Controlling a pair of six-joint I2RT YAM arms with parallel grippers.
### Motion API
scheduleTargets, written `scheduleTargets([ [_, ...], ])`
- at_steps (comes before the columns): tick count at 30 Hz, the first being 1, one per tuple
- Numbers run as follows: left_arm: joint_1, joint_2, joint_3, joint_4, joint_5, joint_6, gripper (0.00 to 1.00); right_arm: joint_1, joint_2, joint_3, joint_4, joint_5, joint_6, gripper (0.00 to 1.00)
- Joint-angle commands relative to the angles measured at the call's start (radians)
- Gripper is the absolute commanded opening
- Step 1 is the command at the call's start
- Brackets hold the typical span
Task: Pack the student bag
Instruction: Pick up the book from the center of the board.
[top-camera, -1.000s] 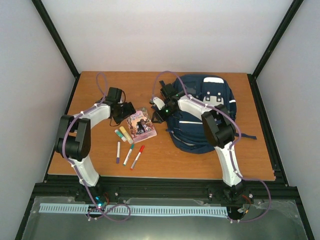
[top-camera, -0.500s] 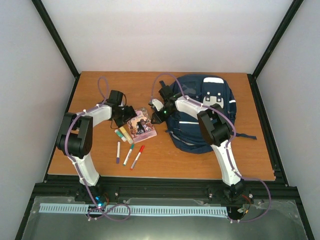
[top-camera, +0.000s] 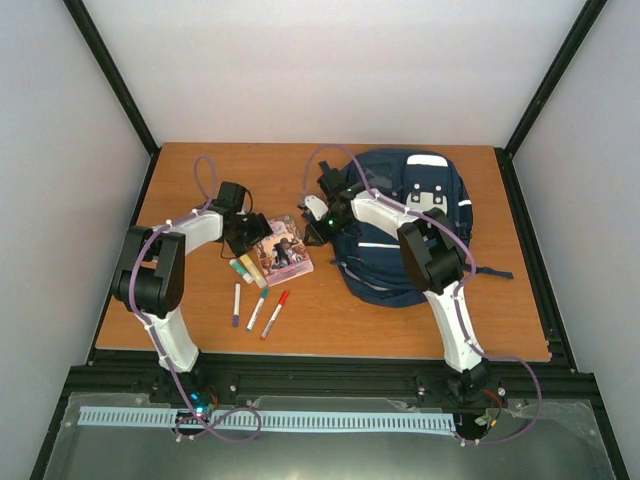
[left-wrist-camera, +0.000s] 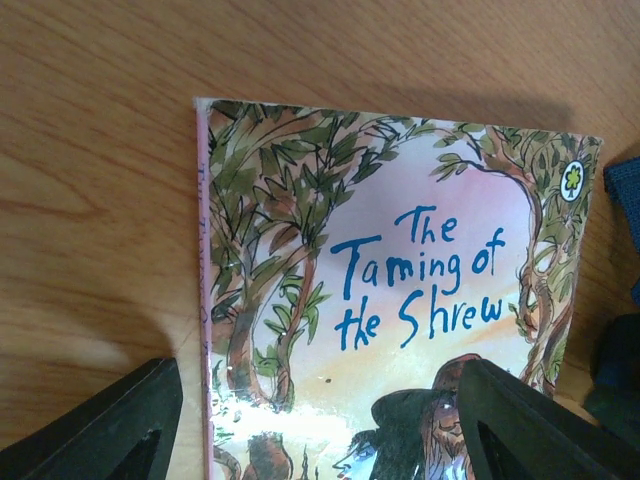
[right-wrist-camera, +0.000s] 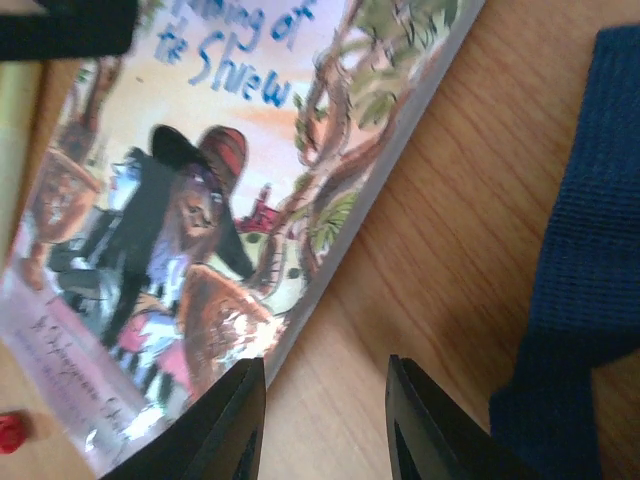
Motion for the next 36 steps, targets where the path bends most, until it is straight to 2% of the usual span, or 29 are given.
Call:
scheduleTargets([
  [1,0.012,-0.007,-0.027,-0.038,-0.015,-0.019,0.78,0.013,-0.125,0.002,-0.010,-0.018,0.002,0.34],
  [5,0.019,0.001,-0.027,-0.036,0.002,-0.019,0.77,0.044,-0.133,0.000,0.000,-0.051,-0.013,0.33],
  [8,0.020,0.001,-0.029,-0.035,0.010,-0.021,0.77,0.066,-0.082,0.017,-0.008,-0.050,-0.023,0.32],
  [14,0.026,-0.001,-0.041,-0.034,0.022,-0.025,0.85,0.069,0.018,0.031,-0.018,-0.015,-0.012,0.28],
  [20,0.026,0.040,-0.068,0.020,0.091,-0.040,0.82,0.068,0.059,-0.014,-0.008,0.063,0.017,0.25],
  [29,0.017,0.099,-0.114,0.204,0.277,-0.047,0.78,0.067,0.129,-0.010,-0.035,0.003,-0.010,0.25],
  [36,-0.012,0.077,-0.114,0.283,0.336,-0.052,0.75,0.066,0.155,0.002,-0.051,0.000,-0.018,0.25],
])
